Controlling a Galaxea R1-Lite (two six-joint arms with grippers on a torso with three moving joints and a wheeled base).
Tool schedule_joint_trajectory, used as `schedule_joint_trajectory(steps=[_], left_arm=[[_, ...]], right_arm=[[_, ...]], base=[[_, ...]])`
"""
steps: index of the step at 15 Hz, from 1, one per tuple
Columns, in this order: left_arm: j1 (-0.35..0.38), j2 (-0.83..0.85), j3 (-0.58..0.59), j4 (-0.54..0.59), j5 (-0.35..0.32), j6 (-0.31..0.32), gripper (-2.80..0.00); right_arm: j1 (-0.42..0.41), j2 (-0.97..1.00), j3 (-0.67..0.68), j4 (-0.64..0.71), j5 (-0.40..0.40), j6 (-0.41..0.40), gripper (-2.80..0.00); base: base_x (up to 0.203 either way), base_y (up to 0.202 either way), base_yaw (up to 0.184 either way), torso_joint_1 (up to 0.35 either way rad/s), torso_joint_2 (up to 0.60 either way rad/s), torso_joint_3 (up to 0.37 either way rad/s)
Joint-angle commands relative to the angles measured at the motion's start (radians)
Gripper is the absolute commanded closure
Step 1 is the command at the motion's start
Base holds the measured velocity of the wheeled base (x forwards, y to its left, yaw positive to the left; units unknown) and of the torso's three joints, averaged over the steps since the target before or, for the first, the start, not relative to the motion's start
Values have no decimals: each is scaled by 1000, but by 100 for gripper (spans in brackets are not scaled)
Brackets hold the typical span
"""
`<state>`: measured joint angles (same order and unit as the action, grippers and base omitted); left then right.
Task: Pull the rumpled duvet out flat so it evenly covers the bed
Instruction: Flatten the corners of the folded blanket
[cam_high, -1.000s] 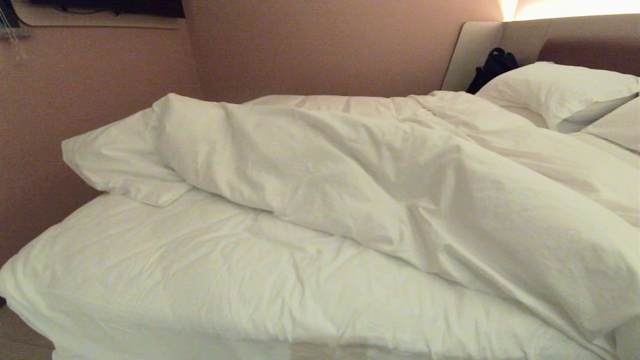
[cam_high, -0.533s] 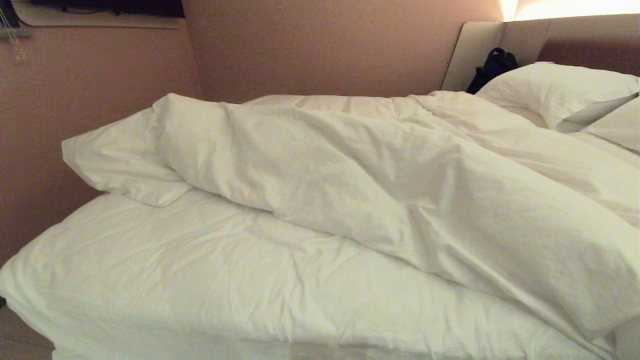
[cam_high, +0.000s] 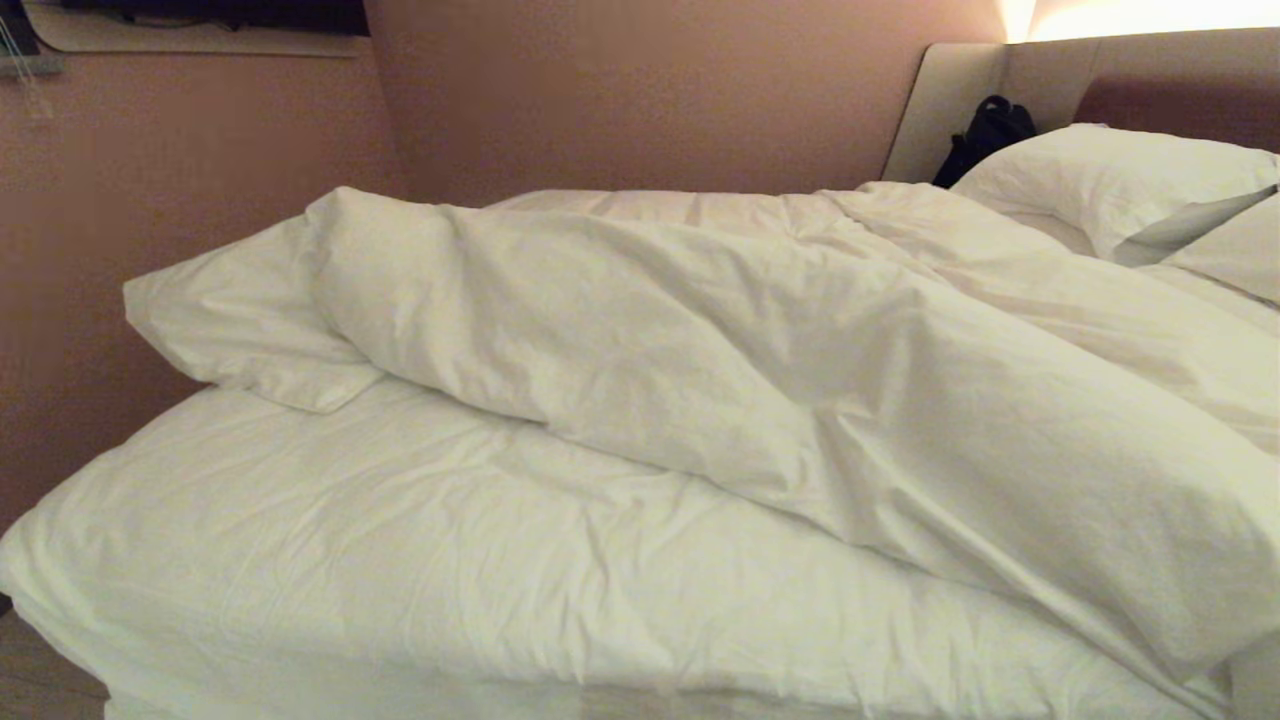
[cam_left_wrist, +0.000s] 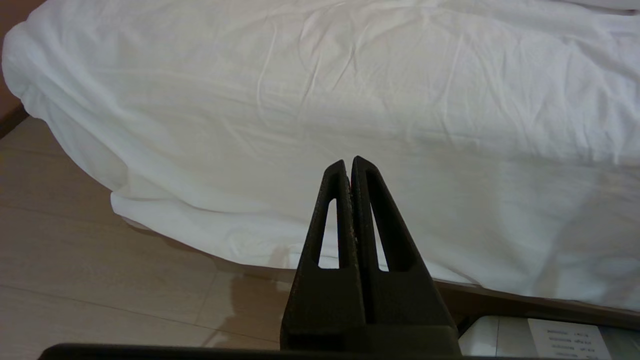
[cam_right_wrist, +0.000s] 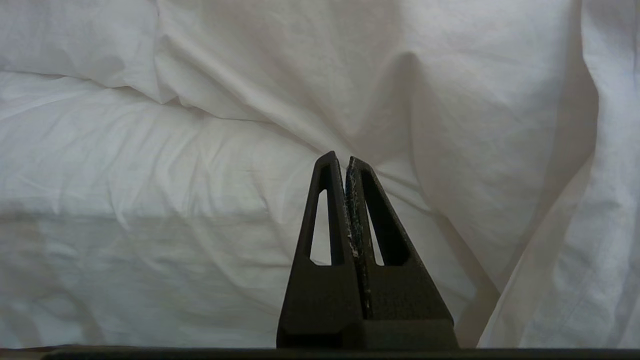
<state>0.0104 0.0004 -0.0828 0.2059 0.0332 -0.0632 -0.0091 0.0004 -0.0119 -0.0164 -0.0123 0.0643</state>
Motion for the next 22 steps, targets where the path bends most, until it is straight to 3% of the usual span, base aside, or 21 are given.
schedule_joint_trajectory(steps=[1, 22], left_arm=[[0, 0, 0, 1, 1, -1, 0], [0, 0, -1, 1, 1, 1, 0]], right_arm=[[0, 0, 1, 0, 0, 0, 0], [0, 0, 0, 0, 0, 0, 0]], base=[[0, 0, 0, 0, 0, 0], [0, 0, 0, 0, 0, 0]])
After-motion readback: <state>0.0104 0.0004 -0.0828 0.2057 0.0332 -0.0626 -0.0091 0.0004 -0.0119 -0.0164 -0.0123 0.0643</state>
